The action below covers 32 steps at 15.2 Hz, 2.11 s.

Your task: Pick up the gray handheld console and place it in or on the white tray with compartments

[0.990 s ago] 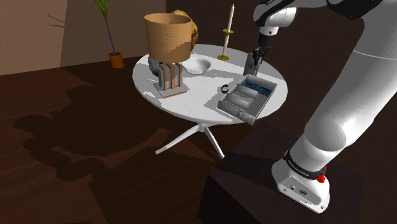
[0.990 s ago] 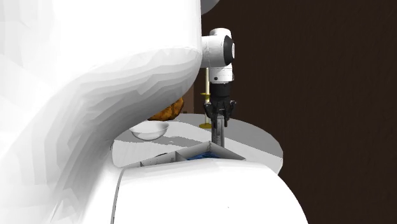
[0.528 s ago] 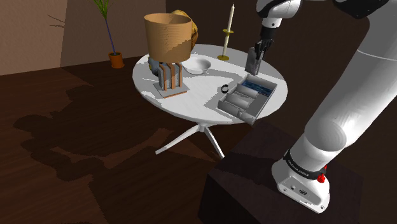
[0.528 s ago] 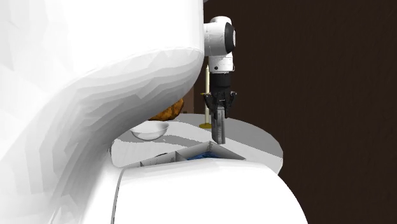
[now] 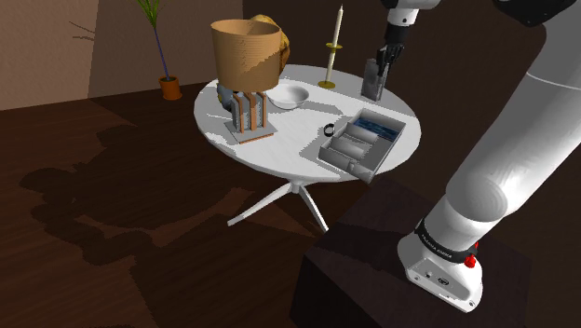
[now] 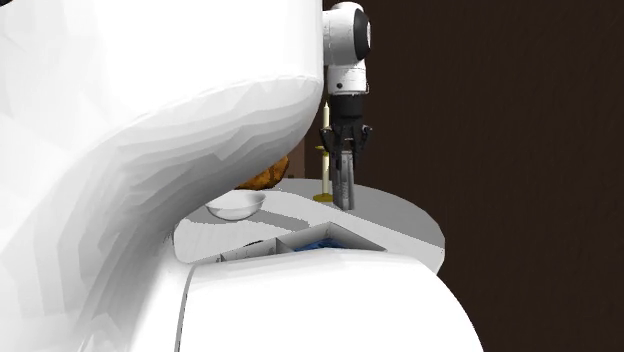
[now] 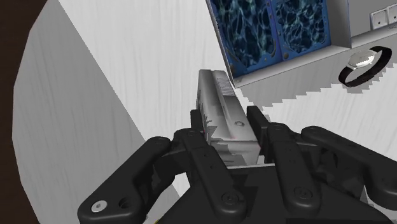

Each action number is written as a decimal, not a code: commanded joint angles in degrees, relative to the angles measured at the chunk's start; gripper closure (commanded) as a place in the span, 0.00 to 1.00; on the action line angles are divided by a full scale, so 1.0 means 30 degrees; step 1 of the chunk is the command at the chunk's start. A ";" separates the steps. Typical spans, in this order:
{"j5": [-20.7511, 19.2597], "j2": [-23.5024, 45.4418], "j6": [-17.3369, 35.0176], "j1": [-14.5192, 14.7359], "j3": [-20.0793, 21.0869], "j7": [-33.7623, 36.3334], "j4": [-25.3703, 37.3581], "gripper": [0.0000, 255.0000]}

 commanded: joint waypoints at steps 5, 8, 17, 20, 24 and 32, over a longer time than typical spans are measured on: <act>-0.0092 -0.0181 -0.1377 -0.0013 -0.0027 -0.0007 0.1223 1.00; -0.1358 -0.2696 -0.1280 0.0596 0.0408 0.1354 -0.1117 1.00; -0.3602 -0.9473 -0.2429 0.1032 0.2884 0.5190 -0.6576 1.00; -0.3759 -1.1494 -0.3152 0.1034 0.3871 0.6285 -0.7968 1.00; -0.3568 -1.4081 -0.4330 0.1100 0.5256 0.7674 -0.9539 1.00; -0.3791 -1.4186 -0.2324 0.0989 0.5022 0.7785 -1.1651 1.00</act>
